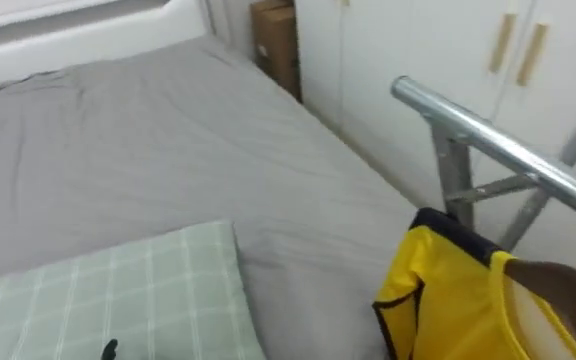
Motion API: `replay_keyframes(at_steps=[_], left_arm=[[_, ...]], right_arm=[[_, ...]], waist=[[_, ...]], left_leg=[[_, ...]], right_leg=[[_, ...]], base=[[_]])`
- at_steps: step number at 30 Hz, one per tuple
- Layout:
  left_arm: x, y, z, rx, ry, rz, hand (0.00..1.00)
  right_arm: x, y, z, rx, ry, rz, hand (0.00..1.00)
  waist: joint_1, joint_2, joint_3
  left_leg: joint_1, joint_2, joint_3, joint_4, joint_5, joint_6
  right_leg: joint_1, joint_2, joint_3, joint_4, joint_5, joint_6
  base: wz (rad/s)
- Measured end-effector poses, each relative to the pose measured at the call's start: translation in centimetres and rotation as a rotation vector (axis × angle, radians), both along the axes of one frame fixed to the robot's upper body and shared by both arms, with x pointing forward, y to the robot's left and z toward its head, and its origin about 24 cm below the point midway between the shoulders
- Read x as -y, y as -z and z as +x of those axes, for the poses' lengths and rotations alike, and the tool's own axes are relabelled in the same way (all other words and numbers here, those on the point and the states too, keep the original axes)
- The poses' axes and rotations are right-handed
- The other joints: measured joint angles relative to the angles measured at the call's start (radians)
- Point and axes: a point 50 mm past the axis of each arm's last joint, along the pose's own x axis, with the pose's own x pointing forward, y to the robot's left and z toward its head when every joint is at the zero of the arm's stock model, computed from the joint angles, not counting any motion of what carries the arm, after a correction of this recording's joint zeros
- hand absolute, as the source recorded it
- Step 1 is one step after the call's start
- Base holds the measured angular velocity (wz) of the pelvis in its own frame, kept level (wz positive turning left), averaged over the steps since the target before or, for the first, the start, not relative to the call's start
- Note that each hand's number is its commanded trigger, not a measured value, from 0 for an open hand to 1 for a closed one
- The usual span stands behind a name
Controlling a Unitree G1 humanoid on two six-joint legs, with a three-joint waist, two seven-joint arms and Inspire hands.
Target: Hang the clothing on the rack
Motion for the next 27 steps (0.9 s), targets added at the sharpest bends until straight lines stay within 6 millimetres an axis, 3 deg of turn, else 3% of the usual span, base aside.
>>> replay_keyframes(at_steps=[1, 2, 3, 4, 5, 7, 8, 10, 11, 14, 16, 21, 27], left_arm=[[0.2, 0.0, 0.2, 0.002, 0.019, 0.006, 0.0], [0.8, -0.1, 0.6, 0.016, 0.05, 0.003, 0.0], [1.1, -0.2, 0.8, 0.023, 0.064, 0.001, 0.0], [1.9, -0.1, 0.8, 0.029, 0.091, -0.011, 0.0], [1.8, -0.1, 0.6, 0.027, 0.094, -0.011, 0.0], [0.6, 0.0, 0.5, 0.015, 0.071, 0.018, 0.0], [0.0, 0.1, 0.4, 0.002, 0.061, 0.038, 0.0], [-0.4, 0.3, 0.1, -0.007, 0.052, 0.056, 0.0], [-0.6, 0.3, -0.1, -0.011, 0.048, 0.06, 0.0], [-1.1, 0.3, -0.4, -0.016, 0.047, 0.089, 0.0], [-1.4, 0.4, -0.6, -0.021, 0.035, 0.104, 0.0], [-1.5, 1.1, -2.2, -0.075, 0.012, 0.107, 0.0], [-1.9, 1.7, -3.0, -0.111, -0.035, 0.085, 0.0]], right_arm=[[0.1, 0.1, -0.9, -0.016, 0.018, 0.005, 0.0], [0.4, 0.1, -2.2, -0.046, 0.058, 0.004, 0.0], [0.6, 0.1, -2.6, -0.053, 0.079, 0.003, 0.0], [1.5, -0.2, -2.8, -0.05, 0.107, -0.016, 0.0], [2.0, -0.4, -2.1, -0.034, 0.117, -0.033, 0.0], [1.4, -0.2, -1.8, -0.016, 0.129, -0.016, 0.0], [0.9, -0.1, -1.9, -0.017, 0.13, -0.002, 0.0], [0.6, 0.1, -2.7, -0.037, 0.137, 0.005, 0.0], [0.4, 0.2, -3.1, -0.046, 0.141, 0.01, 0.0], [-0.8, 0.6, -3.3, -0.049, 0.14, 0.04, 0.0], [-1.5, 0.7, -3.1, -0.048, 0.131, 0.056, 0.0], [-1.9, 0.6, -0.3, 0.016, 0.062, 0.057, 0.0], [-2.1, 0.3, 1.0, 0.058, -0.022, 0.043, 0.0]], waist=[[-0.027, -0.015, -0.0005], [-0.036, -0.037, -0.0038], [-0.033, -0.06, 0.0008], [-0.004, -0.038, -0.0016], [0.023, -0.013, 0.0014], [0.006, -0.009, 0.0006], [-0.009, -0.011, -0.0011], [-0.034, -0.022, 0.002], [-0.036, -0.028, 0.0006], [-0.047, -0.046, 0.0062], [-0.041, -0.068, 0.0068], [-0.023, -0.067, 0.0079], [-0.005, -0.057, 0.0106]], left_leg=[[0.011, 0.0, 0.003, -0.001, 0.005, 0.003], [0.029, -0.005, 0.024, 0.011, 0.014, -0.007], [0.03, -0.011, 0.028, 0.022, 0.017, -0.013], [0.023, -0.021, 0.026, 0.032, 0.02, -0.017], [0.006, -0.033, 0.0, 0.031, 0.021, -0.012], [-0.013, -0.045, -0.061, 0.028, 0.02, 0.006], [-0.022, -0.058, -0.11, 0.026, 0.03, 0.019], [-0.029, -0.079, -0.167, 0.022, 0.041, 0.037], [-0.04, -0.093, -0.212, 0.02, 0.046, 0.047], [-0.041, -0.117, -0.305, -0.011, 0.065, 0.065], [-0.042, -0.13, -0.342, -0.028, 0.076, 0.067], [-0.039, -0.132, -0.355, -0.074, 0.095, 0.063], [0.023, -0.141, -0.408, -0.165, 0.122, 0.035]], right_leg=[[-0.001, -0.083, 0.01, 0.063, -0.021, -0.038], [-0.006, -0.165, 0.062, 0.128, -0.048, -0.02], [-0.007, -0.178, 0.076, 0.137, -0.056, -0.003], [-0.002, -0.182, 0.069, 0.133, -0.056, 0.008], [0.004, -0.183, 0.064, 0.129, -0.04, 0.018], [0.025, -0.2, 0.034, 0.129, -0.024, 0.033], [0.047, -0.205, 0.046, 0.129, -0.016, 0.042], [0.072, -0.2, 0.109, 0.109, -0.004, 0.05], [0.083, -0.189, 0.141, 0.094, 0.01, 0.063], [0.146, -0.129, 0.232, -0.039, 0.045, 0.112], [0.181, -0.1, 0.271, -0.129, 0.061, 0.129], [0.207, -0.051, 0.35, -0.263, 0.12, 0.137], [0.236, -0.025, 0.371, -0.309, 0.128, 0.133]], base=[[1.64], [1.8], [1.25], [0.37], [0.11], [0.63], [1.38], [1.18], [1.06], [0.92], [0.66], [0.07], [-0.14]])
